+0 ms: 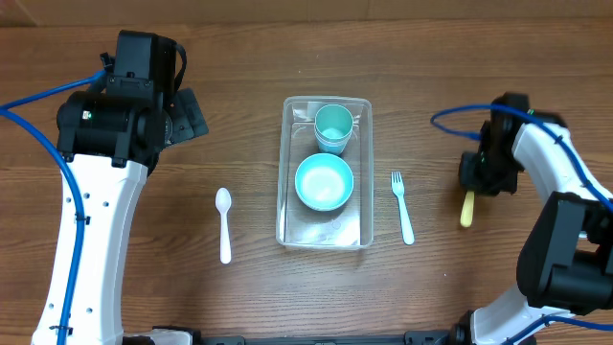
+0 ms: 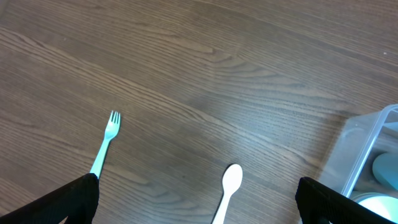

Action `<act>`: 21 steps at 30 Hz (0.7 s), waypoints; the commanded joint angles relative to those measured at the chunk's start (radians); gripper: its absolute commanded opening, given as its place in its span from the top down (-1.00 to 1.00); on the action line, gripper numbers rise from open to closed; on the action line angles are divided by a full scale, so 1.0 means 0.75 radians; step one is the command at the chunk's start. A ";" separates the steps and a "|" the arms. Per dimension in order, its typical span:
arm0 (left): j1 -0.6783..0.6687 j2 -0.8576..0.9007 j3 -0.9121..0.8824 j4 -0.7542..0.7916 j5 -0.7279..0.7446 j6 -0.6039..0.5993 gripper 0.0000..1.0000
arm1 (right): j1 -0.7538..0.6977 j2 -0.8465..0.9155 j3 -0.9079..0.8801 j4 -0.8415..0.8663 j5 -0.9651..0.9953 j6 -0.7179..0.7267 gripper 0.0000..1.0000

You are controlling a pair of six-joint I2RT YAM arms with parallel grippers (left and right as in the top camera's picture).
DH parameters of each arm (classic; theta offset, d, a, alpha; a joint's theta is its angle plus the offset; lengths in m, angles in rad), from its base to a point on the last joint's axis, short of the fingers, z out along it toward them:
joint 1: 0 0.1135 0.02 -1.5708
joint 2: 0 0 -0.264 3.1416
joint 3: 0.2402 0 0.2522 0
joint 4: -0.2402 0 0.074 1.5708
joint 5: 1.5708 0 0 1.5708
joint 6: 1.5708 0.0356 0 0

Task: Pack container
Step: 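Carry the yellow fork into the container beside the bowls, release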

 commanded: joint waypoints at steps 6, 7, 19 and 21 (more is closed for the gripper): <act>0.006 -0.007 0.028 0.002 -0.013 -0.028 -1.00 | 0.114 -0.008 0.452 -0.203 -0.200 0.001 0.90; 0.006 -0.007 0.028 0.002 -0.013 -0.028 -0.99 | 0.141 -0.009 0.482 -0.222 -0.209 0.001 0.90; 0.006 -0.007 0.028 0.002 -0.013 -0.028 -1.00 | 0.563 -0.009 0.565 -0.349 -0.235 0.083 0.90; 0.006 -0.007 0.028 0.002 -0.013 -0.028 -1.00 | 0.622 -0.009 0.564 -0.362 -0.235 0.117 0.90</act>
